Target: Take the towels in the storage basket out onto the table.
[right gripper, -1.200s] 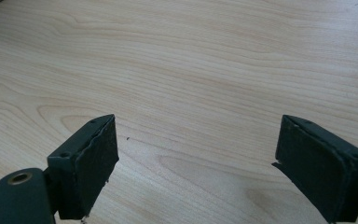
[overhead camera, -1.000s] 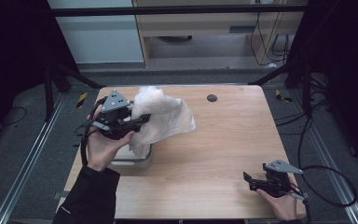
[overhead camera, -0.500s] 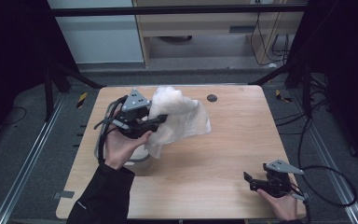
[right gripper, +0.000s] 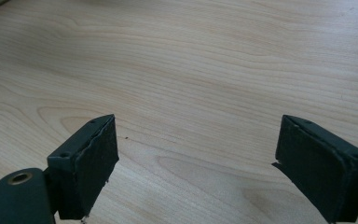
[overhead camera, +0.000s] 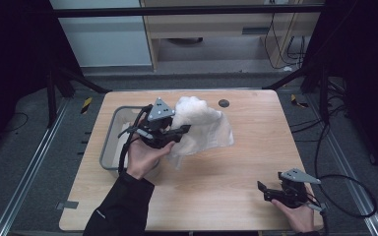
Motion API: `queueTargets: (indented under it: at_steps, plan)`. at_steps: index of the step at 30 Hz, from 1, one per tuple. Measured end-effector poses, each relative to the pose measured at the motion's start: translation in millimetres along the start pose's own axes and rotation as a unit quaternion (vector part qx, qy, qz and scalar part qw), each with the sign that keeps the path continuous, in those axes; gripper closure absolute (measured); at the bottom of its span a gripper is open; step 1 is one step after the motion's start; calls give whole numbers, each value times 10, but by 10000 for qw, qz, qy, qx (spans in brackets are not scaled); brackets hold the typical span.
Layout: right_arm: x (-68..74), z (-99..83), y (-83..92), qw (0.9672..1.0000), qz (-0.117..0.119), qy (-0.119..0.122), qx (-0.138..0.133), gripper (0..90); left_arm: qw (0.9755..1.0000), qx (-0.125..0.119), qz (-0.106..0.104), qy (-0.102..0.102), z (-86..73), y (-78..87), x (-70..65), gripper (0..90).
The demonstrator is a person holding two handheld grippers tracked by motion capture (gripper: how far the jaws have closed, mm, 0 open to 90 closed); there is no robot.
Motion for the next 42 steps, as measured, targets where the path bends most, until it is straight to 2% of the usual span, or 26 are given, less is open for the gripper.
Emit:
queueTargets:
  at_steps: [24,38,42]
  plan:
    - [-3,-8,-3,10000,-43,41,25,129,9996,189,-216,12,-265,-576,-139,656]
    - [-6,-11,-6,10000,-38,39,29,130,9993,216,-282,90,-402,-805,-203,655]
    - [-6,-13,-8,10000,-47,38,32,130,9991,301,-286,54,-472,-886,-219,655]
Point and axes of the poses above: each handheld gripper's, and its own axes: y roughly backward along the jaws, z roughly out of its top, x roughly to its left, the point moved 3 cm from there along -y, roughly forward along the jaws, and after that the axes turned 3 degrees about x, right-handed, at the moved point
